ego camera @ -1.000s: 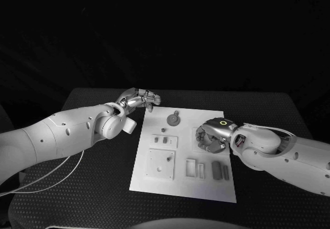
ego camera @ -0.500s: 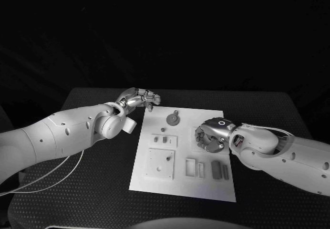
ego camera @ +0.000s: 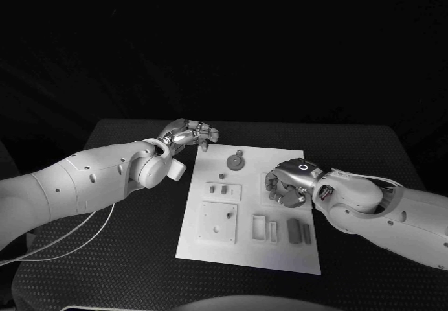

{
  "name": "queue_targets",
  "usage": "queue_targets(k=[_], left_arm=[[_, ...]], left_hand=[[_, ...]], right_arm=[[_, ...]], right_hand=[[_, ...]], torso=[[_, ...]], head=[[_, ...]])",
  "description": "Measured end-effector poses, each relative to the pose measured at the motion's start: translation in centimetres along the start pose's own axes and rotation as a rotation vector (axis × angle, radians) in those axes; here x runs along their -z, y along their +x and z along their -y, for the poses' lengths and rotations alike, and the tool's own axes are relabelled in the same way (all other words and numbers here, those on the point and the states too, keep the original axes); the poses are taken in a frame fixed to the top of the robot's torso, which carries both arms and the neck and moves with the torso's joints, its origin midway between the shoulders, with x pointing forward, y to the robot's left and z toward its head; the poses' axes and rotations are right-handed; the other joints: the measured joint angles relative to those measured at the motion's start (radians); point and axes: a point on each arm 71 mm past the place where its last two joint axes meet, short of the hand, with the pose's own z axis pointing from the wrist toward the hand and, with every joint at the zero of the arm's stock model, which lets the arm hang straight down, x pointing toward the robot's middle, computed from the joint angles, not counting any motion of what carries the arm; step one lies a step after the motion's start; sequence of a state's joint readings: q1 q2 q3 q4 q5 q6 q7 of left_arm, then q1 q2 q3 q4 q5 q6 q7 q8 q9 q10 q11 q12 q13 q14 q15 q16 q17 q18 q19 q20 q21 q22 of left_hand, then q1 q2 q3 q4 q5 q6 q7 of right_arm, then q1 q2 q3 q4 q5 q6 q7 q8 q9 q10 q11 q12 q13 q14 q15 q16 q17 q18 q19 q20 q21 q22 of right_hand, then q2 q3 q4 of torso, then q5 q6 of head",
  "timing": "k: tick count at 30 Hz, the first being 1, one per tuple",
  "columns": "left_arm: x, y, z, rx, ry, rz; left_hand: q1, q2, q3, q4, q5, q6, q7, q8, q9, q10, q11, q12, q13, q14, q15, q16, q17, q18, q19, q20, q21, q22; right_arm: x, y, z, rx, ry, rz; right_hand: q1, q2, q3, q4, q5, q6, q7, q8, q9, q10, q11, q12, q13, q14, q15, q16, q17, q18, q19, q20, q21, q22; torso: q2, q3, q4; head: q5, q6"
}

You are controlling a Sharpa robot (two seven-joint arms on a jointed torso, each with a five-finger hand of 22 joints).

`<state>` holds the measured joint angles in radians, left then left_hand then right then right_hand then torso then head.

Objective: Assemble the parts on the task board

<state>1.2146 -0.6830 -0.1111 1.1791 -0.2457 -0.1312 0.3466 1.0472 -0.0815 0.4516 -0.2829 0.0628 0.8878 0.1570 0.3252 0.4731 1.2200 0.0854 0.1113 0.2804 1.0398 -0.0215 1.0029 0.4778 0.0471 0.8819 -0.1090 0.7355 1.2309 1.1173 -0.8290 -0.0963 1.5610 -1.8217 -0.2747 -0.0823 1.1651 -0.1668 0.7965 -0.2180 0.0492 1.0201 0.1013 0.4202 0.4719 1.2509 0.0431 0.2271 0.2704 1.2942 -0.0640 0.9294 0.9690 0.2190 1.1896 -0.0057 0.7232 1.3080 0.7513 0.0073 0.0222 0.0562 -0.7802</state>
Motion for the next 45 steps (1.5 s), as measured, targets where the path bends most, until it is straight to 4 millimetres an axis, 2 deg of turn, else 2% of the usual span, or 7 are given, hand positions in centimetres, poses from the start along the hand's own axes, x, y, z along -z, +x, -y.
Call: queue_targets(k=[10, 16, 19, 27, 34, 38, 45], left_arm=[[-0.1, -0.2, -0.1, -0.002, -0.001, 0.006], [-0.1, -0.1, 0.0, -0.002, 0.0, 0.003], [-0.2, -0.1, -0.1, -0.002, 0.0, 0.005], [-0.3, 0.0, 0.0, -0.002, 0.001, 0.004], [-0.4, 0.2, 0.0, -0.002, 0.002, 0.001], [-0.4, 0.2, 0.0, -0.001, 0.003, 0.0], [-0.3, 0.0, 0.0, -0.002, 0.002, 0.004]], left_hand=[[0.0, 0.0, 0.0, 0.0, 0.0, 0.0, 0.0, 0.0, 0.0, 0.0, 0.0, 0.0, 0.0, 0.0, 0.0, 0.0, 0.0, 0.0, 0.001, -0.001, 0.0, 0.0], [0.0, 0.0, 0.0, 0.0, 0.0, 0.0, 0.0, 0.0, 0.0, 0.0, 0.0, 0.001, 0.0, 0.0, 0.0, 0.0, 0.001, 0.0, 0.003, 0.0, 0.0, 0.001], [0.0, 0.0, 0.0, 0.0, 0.0, 0.0, 0.0, 0.0, 0.0, 0.0, 0.0, 0.004, 0.0, 0.0, 0.0, 0.0, 0.001, 0.0, 0.003, 0.0, 0.0, 0.001], [0.0, 0.0, 0.0, 0.0, 0.0, 0.0, 0.0, 0.0, 0.0, 0.001, -0.001, 0.004, 0.0, 0.0, 0.0, 0.0, 0.001, 0.0, 0.003, 0.0, 0.0, 0.001], [0.0, 0.0, 0.0, 0.0, 0.0, 0.0, 0.0, 0.0, 0.0, 0.002, -0.002, 0.004, 0.0, 0.0, 0.0, 0.0, 0.002, 0.0, 0.002, 0.0, 0.0, 0.002], [0.0, 0.0, 0.0, 0.0, 0.0, 0.0, 0.0, 0.0, 0.0, 0.002, -0.002, 0.004, 0.0, 0.0, 0.0, 0.0, 0.001, 0.0, 0.002, 0.0, 0.0, 0.002], [0.0, 0.0, -0.003, -0.003, 0.0, 0.0, 0.0, 0.0, 0.0, 0.002, -0.002, 0.004, 0.0, 0.0, 0.0, 0.0, 0.001, 0.0, 0.002, 0.001, 0.0, 0.001]], right_arm=[[0.0, -3.6, -1.0, -0.004, -0.032, 0.09], [-0.6, -4.2, -2.6, -0.028, -0.071, 0.11], [-1.6, -4.3, -4.1, -0.051, -0.106, 0.118], [-3.4, -3.0, -9.2, -0.124, -0.218, 0.112], [-4.1, -0.3, -11.7, -0.166, -0.262, 0.071], [-4.3, 0.9, -12.7, -0.182, -0.277, 0.054], [-4.5, 2.0, -12.7, -0.179, -0.27, 0.038]], right_hand=[[0.001, 0.001, 0.0, 0.0, -0.003, 0.002, -0.002, 0.0, 0.001, 0.0, 0.0, 0.0, 0.001, 0.0, 0.0, 0.0, 0.001, 0.0, 0.0, 0.0, 0.005, 0.0], [0.001, 0.001, 0.003, -0.003, -0.003, 0.001, -0.002, 0.0, 0.004, 0.0, 0.0, -0.001, 0.001, 0.0, 0.0, 0.004, 0.002, 0.0, 0.002, 0.002, 0.005, 0.0], [0.001, 0.001, 0.003, -0.003, -0.003, 0.001, -0.002, 0.0, 0.004, 0.0, 0.0, -0.001, 0.001, 0.0, 0.0, 0.004, 0.002, 0.0, 0.002, 0.002, 0.008, 0.0], [0.001, 0.001, 0.005, -0.006, -0.004, 0.001, -0.003, 0.0, 0.004, 0.0, 0.0, -0.002, 0.001, 0.0, 0.0, 0.004, 0.003, 0.0, 0.001, 0.002, 0.008, 0.0], [0.001, 0.001, 0.005, -0.006, -0.007, 0.0, -0.003, 0.0, 0.004, 0.0, 0.0, 0.001, 0.002, 0.0, 0.0, 0.004, 0.003, 0.0, 0.001, 0.002, 0.008, -0.001], [0.001, 0.001, 0.008, -0.009, -0.007, 0.0, -0.002, 0.0, 0.004, 0.0, 0.0, 0.001, 0.002, 0.0, 0.0, 0.004, 0.003, 0.0, 0.001, 0.002, 0.008, -0.001], [0.001, 0.001, 0.007, -0.01, -0.008, 0.0, -0.002, -0.002, 0.006, 0.0, 0.0, 0.001, 0.002, 0.0, 0.0, 0.004, 0.004, -0.001, 0.004, 0.0, 0.008, -0.001]], torso=[[0.0, -0.0002, 0.0002], [0.0, -0.0003, 0.0], [0.0, -0.0003, -0.0003], [0.001, 0.0003, 0.0], [0.001, -0.0009, 0.0012], [0.001, -0.0012, 0.0012], [0.001, -0.0009, 0.0009]], head=[[0.008, 0.001], [0.017, 0.001], [0.025, 0.001], [0.04, -0.003], [0.047, -0.005], [0.052, -0.008], [0.059, -0.014]])
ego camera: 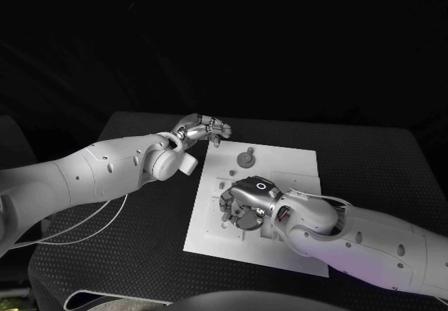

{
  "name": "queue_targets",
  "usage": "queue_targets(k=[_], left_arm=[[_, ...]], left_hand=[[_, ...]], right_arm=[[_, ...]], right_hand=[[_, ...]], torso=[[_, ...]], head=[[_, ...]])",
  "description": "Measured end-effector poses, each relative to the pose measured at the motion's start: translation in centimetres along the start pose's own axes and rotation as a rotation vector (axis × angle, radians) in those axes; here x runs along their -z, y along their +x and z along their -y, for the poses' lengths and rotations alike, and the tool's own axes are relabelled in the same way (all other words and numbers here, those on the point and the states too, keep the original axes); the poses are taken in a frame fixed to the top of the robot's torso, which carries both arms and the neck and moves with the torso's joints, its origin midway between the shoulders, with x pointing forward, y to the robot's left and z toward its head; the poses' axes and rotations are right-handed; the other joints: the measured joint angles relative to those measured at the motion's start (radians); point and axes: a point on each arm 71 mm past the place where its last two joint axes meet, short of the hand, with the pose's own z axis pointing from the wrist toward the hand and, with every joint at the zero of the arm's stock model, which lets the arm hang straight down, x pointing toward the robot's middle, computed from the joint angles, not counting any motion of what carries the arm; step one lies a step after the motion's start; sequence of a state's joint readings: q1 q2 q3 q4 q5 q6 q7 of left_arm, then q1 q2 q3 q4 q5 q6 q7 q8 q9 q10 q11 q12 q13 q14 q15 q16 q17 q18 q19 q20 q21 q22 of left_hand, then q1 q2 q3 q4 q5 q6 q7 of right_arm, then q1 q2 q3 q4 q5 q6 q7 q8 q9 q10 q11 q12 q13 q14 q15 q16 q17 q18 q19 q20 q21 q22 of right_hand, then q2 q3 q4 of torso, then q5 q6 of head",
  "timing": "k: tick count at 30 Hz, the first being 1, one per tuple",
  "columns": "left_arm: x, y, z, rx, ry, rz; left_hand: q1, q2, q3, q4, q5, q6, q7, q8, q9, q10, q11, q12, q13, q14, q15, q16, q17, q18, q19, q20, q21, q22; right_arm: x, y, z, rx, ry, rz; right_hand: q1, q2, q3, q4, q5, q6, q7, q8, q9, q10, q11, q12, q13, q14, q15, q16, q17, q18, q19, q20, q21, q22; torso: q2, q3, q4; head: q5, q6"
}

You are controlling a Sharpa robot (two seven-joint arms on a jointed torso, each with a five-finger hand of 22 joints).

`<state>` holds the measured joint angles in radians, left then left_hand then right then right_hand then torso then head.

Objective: Assemble the parts on the task board

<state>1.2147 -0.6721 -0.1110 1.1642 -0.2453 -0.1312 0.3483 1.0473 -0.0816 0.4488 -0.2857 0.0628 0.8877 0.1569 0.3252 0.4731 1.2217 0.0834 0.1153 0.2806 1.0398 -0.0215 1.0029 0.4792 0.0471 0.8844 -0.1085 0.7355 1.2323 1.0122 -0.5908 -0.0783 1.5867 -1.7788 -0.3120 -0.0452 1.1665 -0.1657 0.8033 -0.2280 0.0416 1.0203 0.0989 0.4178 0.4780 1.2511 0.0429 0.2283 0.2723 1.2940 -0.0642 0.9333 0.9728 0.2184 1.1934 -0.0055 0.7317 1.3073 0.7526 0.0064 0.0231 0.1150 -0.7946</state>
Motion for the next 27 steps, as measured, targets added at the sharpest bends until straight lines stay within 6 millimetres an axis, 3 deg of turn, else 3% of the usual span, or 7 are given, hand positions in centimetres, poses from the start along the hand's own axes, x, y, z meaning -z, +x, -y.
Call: queue_targets(k=[27], left_arm=[[0.1, 0.0, 0.0, 0.001, 0.0, -0.002]], left_hand=[[0.0, 0.0, 0.0, 0.0, 0.0, 0.0, 0.0, 0.0, 0.0, -0.003, 0.003, 0.0, 0.0, 0.0, 0.0, 0.0, 0.001, 0.0, -0.002, 0.002, 0.0, 0.001]], right_arm=[[-0.4, 1.6, 0.0, 0.002, -0.001, -0.027]], right_hand=[[0.0, 0.0, 0.001, -0.004, 0.005, -0.001, 0.001, -0.001, 0.001, 0.0, 0.0, 0.0, 0.001, 0.0, 0.0, 0.0, 0.001, 0.0, 0.001, 0.002, 0.004, 0.001]], torso=[[-0.001, 0.0005, -0.001]], head=[[0.007, -0.011]])
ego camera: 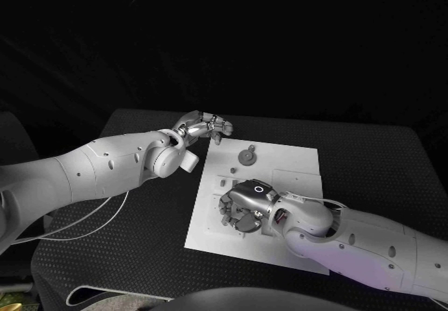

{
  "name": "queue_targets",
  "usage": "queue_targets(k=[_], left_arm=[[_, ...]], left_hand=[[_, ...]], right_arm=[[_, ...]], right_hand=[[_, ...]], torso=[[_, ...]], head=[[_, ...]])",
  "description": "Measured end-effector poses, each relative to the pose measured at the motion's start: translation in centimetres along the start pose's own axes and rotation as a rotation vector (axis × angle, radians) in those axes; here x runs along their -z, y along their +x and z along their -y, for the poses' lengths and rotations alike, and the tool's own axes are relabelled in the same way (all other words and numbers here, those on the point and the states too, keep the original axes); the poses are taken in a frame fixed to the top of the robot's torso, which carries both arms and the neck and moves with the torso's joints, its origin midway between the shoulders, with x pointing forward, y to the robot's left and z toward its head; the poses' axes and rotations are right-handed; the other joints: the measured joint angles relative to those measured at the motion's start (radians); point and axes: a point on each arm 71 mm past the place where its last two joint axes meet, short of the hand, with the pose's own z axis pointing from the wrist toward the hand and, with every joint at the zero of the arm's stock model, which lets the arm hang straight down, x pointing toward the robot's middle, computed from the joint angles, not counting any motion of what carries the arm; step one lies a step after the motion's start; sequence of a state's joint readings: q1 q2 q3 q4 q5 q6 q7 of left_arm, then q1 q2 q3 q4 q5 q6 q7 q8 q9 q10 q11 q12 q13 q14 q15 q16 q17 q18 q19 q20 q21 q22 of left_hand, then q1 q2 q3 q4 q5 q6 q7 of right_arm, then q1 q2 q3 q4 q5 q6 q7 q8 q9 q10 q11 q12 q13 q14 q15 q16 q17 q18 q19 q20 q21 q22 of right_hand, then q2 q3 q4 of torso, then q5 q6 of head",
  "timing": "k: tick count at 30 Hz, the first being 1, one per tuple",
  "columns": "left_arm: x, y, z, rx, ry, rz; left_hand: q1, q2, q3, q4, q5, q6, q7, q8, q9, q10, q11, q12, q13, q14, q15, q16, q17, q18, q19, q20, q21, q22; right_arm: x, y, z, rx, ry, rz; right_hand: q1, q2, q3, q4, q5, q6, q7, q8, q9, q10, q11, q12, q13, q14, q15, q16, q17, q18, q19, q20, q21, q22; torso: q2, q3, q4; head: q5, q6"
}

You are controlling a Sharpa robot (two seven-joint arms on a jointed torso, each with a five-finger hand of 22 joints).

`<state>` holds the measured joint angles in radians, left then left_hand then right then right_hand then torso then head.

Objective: Assemble the parts on the task board

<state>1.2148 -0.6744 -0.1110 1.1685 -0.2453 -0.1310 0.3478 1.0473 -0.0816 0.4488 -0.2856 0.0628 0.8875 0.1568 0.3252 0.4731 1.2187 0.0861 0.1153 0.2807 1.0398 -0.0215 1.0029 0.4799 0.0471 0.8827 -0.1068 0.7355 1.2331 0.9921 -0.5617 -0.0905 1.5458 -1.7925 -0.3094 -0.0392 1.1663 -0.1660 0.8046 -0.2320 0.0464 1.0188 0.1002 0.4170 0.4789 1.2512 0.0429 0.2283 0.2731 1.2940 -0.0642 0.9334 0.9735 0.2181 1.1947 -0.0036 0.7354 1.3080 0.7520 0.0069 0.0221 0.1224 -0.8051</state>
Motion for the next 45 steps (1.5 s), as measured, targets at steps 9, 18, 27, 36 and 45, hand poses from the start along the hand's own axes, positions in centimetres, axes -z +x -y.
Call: queue_targets(k=[9, 18, 27, 36, 45], left_arm=[[-0.02, 0.04, 0.0, 0.0, 0.0, -0.001], [0.0, 0.01, 0.0, 0.0, 0.0, 0.0], [0.0, 0.06, 0.01, 0.001, 0.0, -0.001], [0.03, 0.02, 0.01, 0.001, 0.0, -0.001], [-0.01, 0.19, 0.04, 0.002, 0.0, -0.005]], left_hand=[[0.0, 0.0, 0.0, 0.0, 0.0, 0.0, 0.0, 0.0, 0.0, 0.0, 0.0, 0.0, 0.0, 0.0, 0.0, 0.0, 0.001, 0.0, 0.0, 0.0, 0.0, 0.001], [0.0, 0.0, 0.0, 0.0, 0.0, 0.0, 0.0, 0.0, 0.0, 0.001, -0.001, 0.0, 0.0, 0.0, 0.0, 0.0, 0.001, 0.0, 0.0, 0.0, -0.004, 0.001], [0.0, 0.0, 0.0, 0.0, 0.0, 0.0, 0.0, 0.0, 0.0, 0.001, -0.001, 0.0, 0.0, 0.0, 0.0, 0.0, 0.001, 0.0, 0.0, 0.0, -0.004, 0.001], [0.0, 0.0, 0.0, 0.0, 0.0, 0.0, 0.0, 0.0, 0.0, 0.001, -0.001, 0.0, 0.0, 0.0, 0.0, 0.0, 0.001, 0.0, 0.0, 0.0, -0.004, 0.002], [0.0, 0.0, 0.0, 0.0, 0.0, 0.0, 0.0, 0.0, 0.0, 0.001, -0.001, 0.0, 0.0, 0.0, 0.0, 0.0, 0.001, 0.0, 0.0, 0.0, -0.004, 0.001]], right_arm=[[0.02, 0.04, 0.24, 0.004, 0.005, -0.005], [0.1, 0.22, 0.44, 0.01, 0.008, -0.021], [0.19, 0.38, 0.49, 0.015, 0.01, -0.041], [0.06, 0.38, 0.36, 0.023, 0.01, -0.045], [-0.6, 0.57, -0.41, 0.044, 0.004, -0.05]], right_hand=[[-0.002, -0.002, 0.0, 0.0, 0.0, 0.0, 0.0, 0.001, 0.0, 0.0, 0.0, 0.0, 0.0, 0.0, 0.0, 0.0, 0.0, 0.0, 0.0, 0.0, 0.0, 0.0], [-0.003, -0.003, 0.0, 0.0, 0.0, 0.0, 0.0, 0.004, 0.0, 0.0, 0.0, 0.0, 0.006, 0.0, 0.0, 0.0, 0.0, 0.0, 0.0, 0.0, 0.0, 0.0], [-0.003, -0.003, 0.002, -0.003, 0.0, 0.0, 0.0, 0.004, 0.004, 0.0, 0.0, 0.0, 0.006, 0.0, 0.0, 0.0, 0.001, 0.0, -0.002, 0.002, 0.004, 0.0], [-0.005, -0.005, 0.001, -0.004, 0.0, 0.0, 0.0, 0.004, 0.003, 0.0, 0.0, 0.0, 0.015, 0.0, 0.0, 0.004, 0.002, 0.0, -0.002, 0.002, 0.004, 0.0], [-0.005, -0.005, 0.004, -0.007, -0.001, 0.0, 0.0, 0.003, 0.003, 0.0, 0.0, 0.0, 0.018, 0.0, 0.0, 0.004, 0.003, 0.0, -0.007, 0.0, 0.008, 0.0]], torso=[[0.0, 0.0001, 0.0001], [-0.001, 0.0007, -0.0006], [0.0, 0.0003, -0.0004], [0.0, -0.0002, -0.0002], [0.0, -0.0009, 0.0007]], head=[[0.001, -0.002], [0.002, -0.005], [0.001, -0.006], [0.001, -0.007], [-0.002, -0.008]])
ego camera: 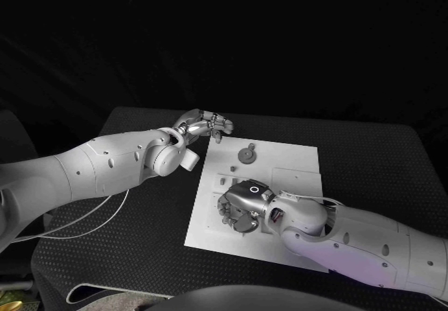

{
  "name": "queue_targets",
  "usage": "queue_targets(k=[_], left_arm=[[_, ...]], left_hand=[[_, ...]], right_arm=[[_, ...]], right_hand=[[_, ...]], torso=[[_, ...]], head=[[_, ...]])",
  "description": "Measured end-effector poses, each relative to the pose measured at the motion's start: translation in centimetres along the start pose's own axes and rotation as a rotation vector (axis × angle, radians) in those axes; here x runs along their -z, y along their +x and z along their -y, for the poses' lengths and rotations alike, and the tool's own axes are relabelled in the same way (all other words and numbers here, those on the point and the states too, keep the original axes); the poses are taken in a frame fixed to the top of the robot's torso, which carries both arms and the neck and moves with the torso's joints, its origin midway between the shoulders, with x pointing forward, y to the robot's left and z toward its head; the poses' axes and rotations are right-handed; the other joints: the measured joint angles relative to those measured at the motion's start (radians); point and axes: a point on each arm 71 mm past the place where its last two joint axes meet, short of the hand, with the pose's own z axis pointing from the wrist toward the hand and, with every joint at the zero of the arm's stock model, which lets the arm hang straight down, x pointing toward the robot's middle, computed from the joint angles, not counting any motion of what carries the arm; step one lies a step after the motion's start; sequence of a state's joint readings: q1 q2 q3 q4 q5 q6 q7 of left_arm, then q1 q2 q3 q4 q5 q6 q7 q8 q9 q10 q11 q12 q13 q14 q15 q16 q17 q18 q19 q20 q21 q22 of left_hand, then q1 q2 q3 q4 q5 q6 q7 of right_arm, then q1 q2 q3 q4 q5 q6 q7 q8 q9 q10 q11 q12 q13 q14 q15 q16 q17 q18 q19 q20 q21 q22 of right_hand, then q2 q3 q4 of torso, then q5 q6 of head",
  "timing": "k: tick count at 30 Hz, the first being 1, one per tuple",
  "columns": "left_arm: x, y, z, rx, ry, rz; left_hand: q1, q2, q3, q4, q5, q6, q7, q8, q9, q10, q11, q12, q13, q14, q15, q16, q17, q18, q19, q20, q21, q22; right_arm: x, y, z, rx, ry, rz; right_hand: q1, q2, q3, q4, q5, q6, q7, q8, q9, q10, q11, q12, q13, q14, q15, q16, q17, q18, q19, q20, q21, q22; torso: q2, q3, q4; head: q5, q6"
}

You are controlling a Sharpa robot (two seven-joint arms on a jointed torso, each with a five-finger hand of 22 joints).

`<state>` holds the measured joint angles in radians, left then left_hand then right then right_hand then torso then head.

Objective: Assemble the parts on the task board

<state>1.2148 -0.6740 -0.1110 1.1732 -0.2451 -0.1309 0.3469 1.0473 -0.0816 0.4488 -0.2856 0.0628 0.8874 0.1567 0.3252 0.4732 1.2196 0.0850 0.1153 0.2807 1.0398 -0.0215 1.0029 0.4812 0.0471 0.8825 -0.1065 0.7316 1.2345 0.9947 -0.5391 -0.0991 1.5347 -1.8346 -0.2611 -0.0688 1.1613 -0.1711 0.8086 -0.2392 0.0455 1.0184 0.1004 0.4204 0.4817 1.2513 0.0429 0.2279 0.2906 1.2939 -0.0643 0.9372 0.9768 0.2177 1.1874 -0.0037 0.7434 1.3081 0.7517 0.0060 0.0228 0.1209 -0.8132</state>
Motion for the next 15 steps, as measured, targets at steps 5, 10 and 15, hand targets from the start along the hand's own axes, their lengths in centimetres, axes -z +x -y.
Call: queue_targets(k=[5, 10, 15], left_arm=[[-0.01, 0.02, 0.0, 0.0, 0.0, 0.0], [0.0, 0.04, 0.01, 0.0, 0.0, -0.001], [0.04, -0.05, 0.01, 0.0, 0.0, 0.0]], left_hand=[[0.0, 0.0, 0.0, 0.0, 0.0, 0.0, 0.0, 0.0, 0.0, 0.0, 0.0, 0.0, 0.0, 0.0, 0.0, 0.0, 0.001, 0.0, 0.0, 0.0, 0.0, 0.001], [0.0, 0.0, 0.0, 0.0, 0.0, 0.0, 0.0, 0.0, 0.0, 0.0, 0.0, 0.0, 0.0, 0.0, 0.0, 0.0, 0.001, 0.0, 0.0, 0.0, 0.0, 0.001], [0.0, 0.0, 0.0, 0.0, 0.0, 0.0, 0.0, 0.0, 0.0, 0.0, 0.0, 0.0, 0.0, 0.0, 0.0, 0.0, 0.001, 0.0, 0.001, -0.001, 0.0, 0.001]], right_arm=[[-0.39, 0.06, -0.5, 0.013, -0.004, -0.005], [-0.48, 0.04, -0.54, 0.024, -0.001, -0.013], [-0.49, 0.03, -0.44, 0.024, 0.002, -0.014]], right_hand=[[0.0, 0.0, 0.0, 0.0, 0.0, 0.0, 0.0, -0.001, 0.0, 0.0, 0.0, 0.0, 0.0, -0.001, -0.001, 0.0, 0.0, 0.0, 0.0, 0.0, 0.0, 0.0], [0.0, 0.0, 0.004, -0.004, 0.0, -0.001, 0.001, -0.003, 0.005, 0.0, 0.0, -0.001, 0.0, -0.002, -0.002, 0.0, 0.0, 0.0, 0.0, 0.0, 0.0, 0.0], [-0.002, 0.002, 0.008, -0.008, -0.003, 0.0, 0.003, -0.003, 0.005, 0.0, 0.0, -0.001, -0.001, -0.003, -0.003, 0.0, 0.001, 0.0, 0.0, 0.0, 0.0, 0.0]], torso=[[0.0, -0.0003, 0.0006], [0.0, -0.0008, 0.0007], [0.0, -0.0005, 0.0001]], head=[[-0.002, 0.0], [-0.002, -0.001], [-0.001, -0.003]])
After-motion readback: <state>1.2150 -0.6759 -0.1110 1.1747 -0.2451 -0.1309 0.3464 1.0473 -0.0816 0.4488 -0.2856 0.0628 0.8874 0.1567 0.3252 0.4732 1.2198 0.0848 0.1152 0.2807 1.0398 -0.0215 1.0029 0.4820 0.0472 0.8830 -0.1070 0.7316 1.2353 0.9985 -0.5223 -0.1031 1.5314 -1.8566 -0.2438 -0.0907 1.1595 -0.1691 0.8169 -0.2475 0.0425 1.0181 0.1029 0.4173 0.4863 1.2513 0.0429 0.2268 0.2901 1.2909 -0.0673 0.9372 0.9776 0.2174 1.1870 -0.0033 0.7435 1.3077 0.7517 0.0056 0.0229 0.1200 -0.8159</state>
